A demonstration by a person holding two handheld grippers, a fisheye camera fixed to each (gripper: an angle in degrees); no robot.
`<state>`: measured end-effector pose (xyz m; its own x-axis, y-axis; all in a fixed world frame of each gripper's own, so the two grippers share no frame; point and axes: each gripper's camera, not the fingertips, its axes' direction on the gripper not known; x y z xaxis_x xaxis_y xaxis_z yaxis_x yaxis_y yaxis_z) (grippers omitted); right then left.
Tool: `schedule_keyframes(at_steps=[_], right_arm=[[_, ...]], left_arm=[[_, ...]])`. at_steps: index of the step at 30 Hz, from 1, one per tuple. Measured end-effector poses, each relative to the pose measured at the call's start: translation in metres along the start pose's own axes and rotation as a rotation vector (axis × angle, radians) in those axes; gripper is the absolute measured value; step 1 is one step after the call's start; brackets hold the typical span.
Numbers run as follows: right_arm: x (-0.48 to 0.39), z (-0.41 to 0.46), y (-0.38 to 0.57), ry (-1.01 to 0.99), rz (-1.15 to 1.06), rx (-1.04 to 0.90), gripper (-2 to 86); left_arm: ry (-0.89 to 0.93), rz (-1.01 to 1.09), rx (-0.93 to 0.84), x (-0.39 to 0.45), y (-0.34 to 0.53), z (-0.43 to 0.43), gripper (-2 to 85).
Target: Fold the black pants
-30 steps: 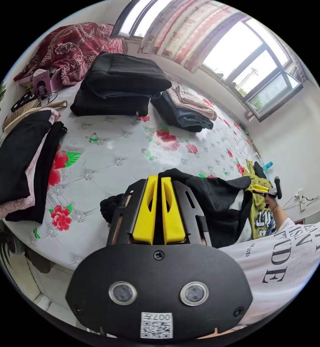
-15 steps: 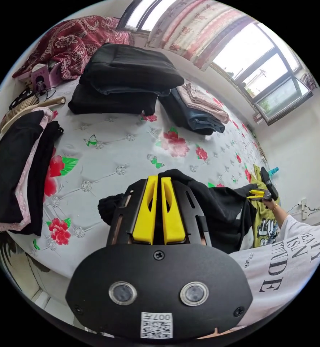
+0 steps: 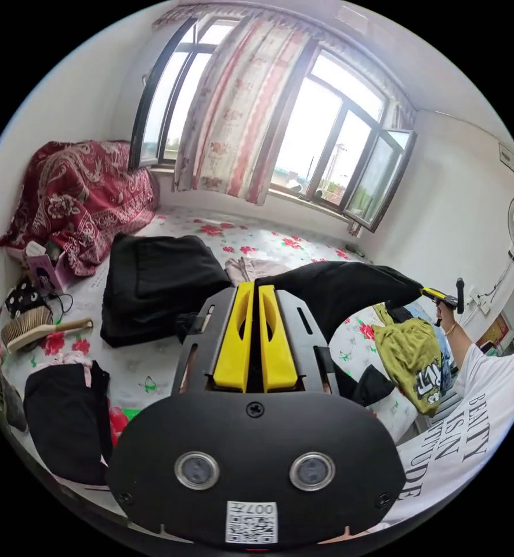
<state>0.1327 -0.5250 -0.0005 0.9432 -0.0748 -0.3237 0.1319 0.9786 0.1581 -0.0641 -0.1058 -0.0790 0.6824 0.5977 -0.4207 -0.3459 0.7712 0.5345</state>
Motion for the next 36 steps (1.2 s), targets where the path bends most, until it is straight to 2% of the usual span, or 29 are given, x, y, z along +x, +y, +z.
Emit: schedule_keyframes(at_steps=[3,7,9,10,12,14,16,19,22,26,30,36], right_arm=[[0.009,-0.061,0.049,-0.049,0.034,0.101,-0.3],[-0.008,-0.084,0.139,-0.080,0.002,0.053,-0.3],[-0.031,-0.054,0.213,-0.071,-0.013,-0.140,-0.2],[-0.036,-0.041,0.233,-0.074,0.005,-0.211,-0.2],[-0.058,0.022,0.313,-0.122,0.052,-0.534,-0.2],[-0.077,0.057,0.362,-0.100,0.009,-0.749,-0.2],[-0.088,0.071,0.388,-0.004,-0.078,-0.870,-0.1],[-0.076,0.051,0.381,0.060,-0.177,-0.816,0.0],[-0.028,0.023,0.353,0.037,-0.027,-0.681,0.2],[0.019,0.009,0.314,-0.188,0.221,-0.453,2.1],[0.020,0.058,0.273,-0.416,0.299,-0.367,5.4],[-0.021,0.180,0.217,-0.494,0.280,-0.493,8.2]], left_arm=[[-0.066,0.068,0.017,0.019,0.033,-0.055,-0.9],[-0.141,0.067,-0.102,0.022,0.127,-0.091,-0.9],[-0.200,0.074,-0.242,0.021,0.176,-0.086,-0.9],[-0.212,0.014,-0.335,0.013,0.209,-0.076,-0.8],[-0.201,-0.110,-0.491,-0.006,0.263,-0.051,-0.8],[-0.191,-0.225,-0.685,-0.023,0.324,-0.014,-0.7],[-0.189,-0.244,-0.733,-0.026,0.339,-0.003,-0.7],[-0.185,-0.195,-0.685,-0.023,0.321,-0.011,-0.5],[-0.188,-0.134,-0.683,-0.021,0.306,-0.012,0.3],[-0.150,-0.189,-0.719,-0.022,0.315,-0.009,5.2],[-0.170,-0.228,-0.720,-0.017,0.321,-0.020,6.5],[-0.272,-0.309,-0.697,-0.013,0.307,-0.034,5.6]])
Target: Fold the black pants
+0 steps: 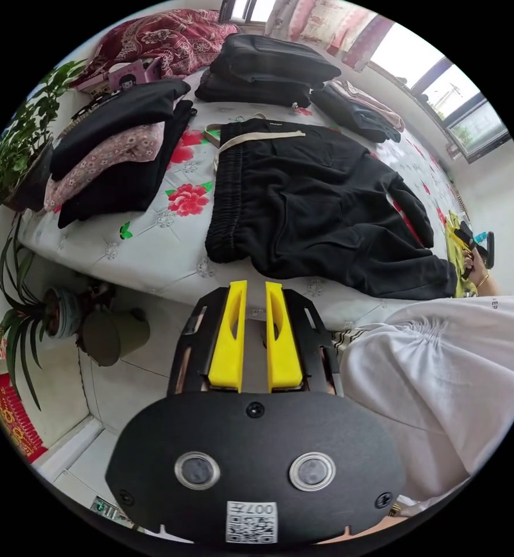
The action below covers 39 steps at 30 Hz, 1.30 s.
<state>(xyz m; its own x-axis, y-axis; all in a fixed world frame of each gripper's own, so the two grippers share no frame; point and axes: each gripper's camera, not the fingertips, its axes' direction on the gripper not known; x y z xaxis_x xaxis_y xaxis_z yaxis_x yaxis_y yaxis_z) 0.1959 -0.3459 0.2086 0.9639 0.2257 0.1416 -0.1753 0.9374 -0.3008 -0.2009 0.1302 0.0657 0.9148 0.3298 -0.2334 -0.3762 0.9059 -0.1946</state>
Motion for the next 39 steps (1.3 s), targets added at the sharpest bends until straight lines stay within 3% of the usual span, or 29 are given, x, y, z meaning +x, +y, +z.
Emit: schedule_keyframes(at_steps=[5,8,11,14,17,19,21,23,25,29,31,36,39], right_arm=[[-0.009,0.077,-0.044,-0.068,0.058,-0.185,7.9],[-0.035,0.071,-0.060,-0.050,-0.022,-0.140,4.1],[-0.082,0.002,-0.070,0.002,-0.290,0.094,1.2],[-0.145,-0.072,-0.044,0.198,-0.660,0.321,0.8],[-0.164,-0.085,-0.007,0.365,-0.841,0.329,1.4],[-0.148,-0.059,0.006,0.429,-0.818,0.185,2.4],[-0.108,-0.009,0.017,0.448,-0.683,-0.106,4.2],[-0.083,0.010,0.022,0.405,-0.576,-0.217,5.6],[-0.069,0.005,0.016,0.355,-0.478,-0.198,6.8],[-0.054,-0.021,-0.032,0.253,-0.276,0.025,9.0],[-0.050,-0.005,-0.063,0.245,-0.222,-0.012,10.0],[-0.018,0.088,-0.118,0.449,-0.035,-0.305,11.2],[0.005,0.103,-0.126,0.326,0.077,-0.362,8.9]], left_arm=[[0.004,-0.074,0.048,0.023,-0.014,-0.006,3.6],[0.022,-0.079,0.032,0.040,-0.030,0.001,1.9],[-0.001,-0.028,-0.008,0.060,-0.053,0.013,0.3],[-0.070,0.030,-0.040,0.079,-0.080,0.022,-0.6],[-0.133,0.103,-0.059,0.095,-0.103,0.023,-0.9],[-0.171,0.151,-0.074,0.100,-0.114,0.022,-0.9],[-0.186,0.172,-0.085,0.098,-0.124,0.022,-0.9],[-0.175,0.145,-0.103,0.088,-0.137,0.023,-0.9],[-0.157,0.118,-0.104,0.081,-0.145,0.022,-1.0],[-0.135,0.099,-0.091,0.075,-0.171,0.028,-1.0],[-0.131,0.112,-0.105,0.078,-0.186,0.037,-1.0],[-0.118,0.133,-0.146,0.084,-0.218,0.065,-1.0],[-0.164,0.146,-0.213,0.084,-0.224,0.091,-1.0]])
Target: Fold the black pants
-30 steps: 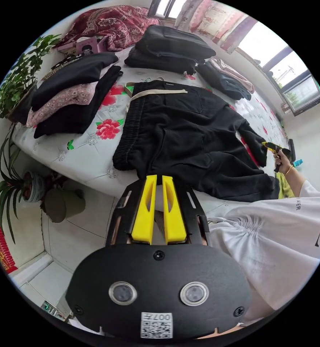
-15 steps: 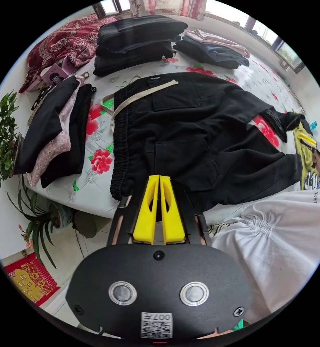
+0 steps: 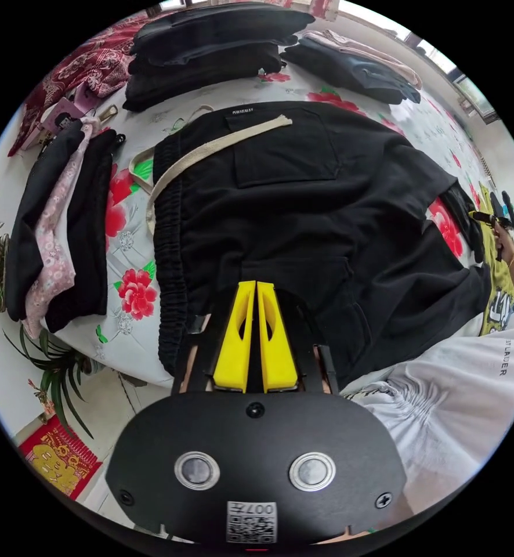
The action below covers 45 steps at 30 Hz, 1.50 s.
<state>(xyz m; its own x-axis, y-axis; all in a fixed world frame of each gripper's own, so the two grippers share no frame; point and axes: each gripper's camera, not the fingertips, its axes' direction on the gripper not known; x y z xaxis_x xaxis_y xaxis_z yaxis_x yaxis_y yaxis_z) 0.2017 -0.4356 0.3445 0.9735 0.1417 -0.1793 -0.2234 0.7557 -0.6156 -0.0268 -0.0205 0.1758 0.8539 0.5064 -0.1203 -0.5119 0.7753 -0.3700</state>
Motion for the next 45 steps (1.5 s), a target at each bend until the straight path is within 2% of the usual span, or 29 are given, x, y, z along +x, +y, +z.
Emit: schedule_keyframes(at_steps=[2,4,9,10,12,14,16,18,20,21,23,26,31,34,38,41,43,45], right_arm=[[-0.003,-0.006,-0.007,-0.103,-0.079,-0.056,6.2],[-0.011,-0.035,-0.007,-0.092,-0.162,0.020,4.3],[-0.043,-0.205,0.057,0.133,-0.389,0.711,3.0],[-0.047,-0.214,0.066,0.171,-0.420,0.752,3.0],[-0.062,-0.218,0.089,0.378,-0.483,0.807,2.9],[-0.062,-0.189,0.092,0.485,-0.461,0.762,2.7],[-0.050,-0.138,0.084,0.499,-0.425,0.605,2.5],[-0.025,-0.055,0.071,0.397,-0.367,0.254,2.7],[-0.013,0.002,0.074,0.363,-0.345,0.017,3.3],[-0.009,0.021,0.083,0.366,-0.314,-0.026,3.7],[-0.007,0.008,0.099,0.378,-0.253,0.131,4.2],[0.008,0.003,0.098,0.284,-0.181,0.064,5.3],[0.036,-0.041,0.116,0.178,-0.068,0.197,6.0],[0.064,-0.069,0.140,0.081,0.074,0.300,6.4],[0.078,-0.092,0.187,-0.055,0.134,0.395,6.6],[0.057,-0.078,0.213,-0.116,0.060,0.336,7.1],[0.039,-0.056,0.225,-0.082,0.005,0.245,7.3],[0.021,-0.016,0.238,0.048,-0.043,0.086,7.3]], left_arm=[[0.000,-0.005,-0.007,-0.002,-0.002,0.016,-1.0],[0.030,-0.019,0.005,-0.008,-0.002,0.016,-1.0],[0.070,-0.055,-0.001,-0.017,-0.006,0.016,-1.0],[0.060,-0.053,-0.001,-0.016,-0.007,0.016,-1.0],[0.040,-0.048,0.001,-0.013,-0.007,0.016,-1.0],[0.013,-0.034,0.013,-0.009,-0.006,0.016,-1.0],[0.002,-0.020,0.019,-0.008,-0.006,0.017,-1.0],[0.003,-0.013,0.018,-0.008,-0.006,0.017,-1.0],[0.015,-0.006,0.015,-0.010,-0.007,0.017,-1.0],[0.019,-0.009,0.014,-0.010,-0.007,0.018,-1.0],[0.035,-0.023,0.012,-0.013,-0.007,0.019,-1.0],[0.052,-0.051,0.011,-0.015,-0.007,0.020,-1.0],[0.069,-0.110,0.025,-0.015,-0.001,0.017,-1.0],[0.128,-0.165,0.099,-0.019,0.017,0.002,-0.9],[0.047,-0.219,0.174,-0.022,0.059,-0.017,-1.0],[-0.017,-0.271,0.199,-0.023,0.087,-0.016,-1.0],[-0.026,-0.279,0.163,-0.021,0.093,-0.003,-1.0],[-0.070,-0.260,0.094,-0.014,0.091,0.017,-1.0]])
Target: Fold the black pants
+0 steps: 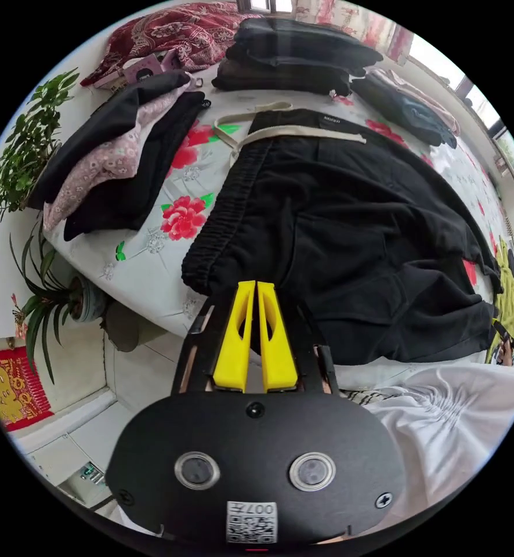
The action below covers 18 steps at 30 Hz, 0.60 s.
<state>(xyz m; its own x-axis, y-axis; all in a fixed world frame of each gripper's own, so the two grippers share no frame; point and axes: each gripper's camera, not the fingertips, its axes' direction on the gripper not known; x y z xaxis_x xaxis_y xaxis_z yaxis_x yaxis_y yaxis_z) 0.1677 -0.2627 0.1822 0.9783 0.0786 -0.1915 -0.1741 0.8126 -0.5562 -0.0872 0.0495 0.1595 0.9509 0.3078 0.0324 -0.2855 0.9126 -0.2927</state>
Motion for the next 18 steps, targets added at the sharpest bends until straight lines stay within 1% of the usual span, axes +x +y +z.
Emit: schedule_keyframes(at_steps=[1,2,3,4,5,6,7,10,11,12,14,16,18], right_arm=[[-0.003,0.003,0.007,0.015,-0.018,0.004,7.3],[-0.005,-0.005,0.021,0.058,-0.020,0.093,6.8],[-0.002,-0.003,0.026,0.082,-0.008,0.025,6.4],[0.000,-0.006,0.030,0.072,-0.007,0.020,6.2],[0.006,-0.008,0.037,0.057,0.008,-0.033,5.7],[0.013,-0.012,0.049,0.054,0.017,-0.039,5.2],[0.016,-0.014,0.057,0.054,0.022,-0.036,4.9],[0.047,-0.029,0.096,-0.082,0.132,-0.028,3.5],[0.061,-0.041,0.114,-0.102,0.222,0.015,2.7],[0.071,-0.060,0.135,-0.113,0.287,0.110,2.4],[0.085,-0.082,0.165,-0.149,0.377,0.235,3.1],[0.100,-0.091,0.186,-0.187,0.460,0.276,4.9],[0.114,-0.095,0.198,-0.153,0.508,0.273,7.2]], left_arm=[[-0.060,0.042,-0.032,0.008,-0.001,0.013,-1.0],[-0.121,0.107,-0.012,0.017,-0.002,0.015,-1.0],[-0.155,0.140,-0.022,0.020,-0.004,0.017,-1.0],[-0.211,0.193,-0.032,0.025,-0.010,0.020,-1.0],[-0.253,0.239,-0.028,0.024,-0.015,0.023,-1.0],[-0.262,0.245,-0.024,0.022,-0.017,0.024,-1.0],[-0.254,0.230,-0.026,0.013,-0.024,0.026,-1.0],[-0.148,0.143,-0.061,-0.010,-0.039,0.024,-1.0],[-0.113,0.103,-0.065,-0.015,-0.039,0.023,-1.0],[-0.102,0.090,-0.059,-0.016,-0.037,0.021,-1.0],[-0.090,0.054,-0.013,-0.017,-0.021,0.013,-1.0],[-0.075,0.016,0.035,-0.018,-0.003,0.004,-1.0],[-0.028,-0.039,0.073,-0.025,0.015,-0.004,-1.0]])
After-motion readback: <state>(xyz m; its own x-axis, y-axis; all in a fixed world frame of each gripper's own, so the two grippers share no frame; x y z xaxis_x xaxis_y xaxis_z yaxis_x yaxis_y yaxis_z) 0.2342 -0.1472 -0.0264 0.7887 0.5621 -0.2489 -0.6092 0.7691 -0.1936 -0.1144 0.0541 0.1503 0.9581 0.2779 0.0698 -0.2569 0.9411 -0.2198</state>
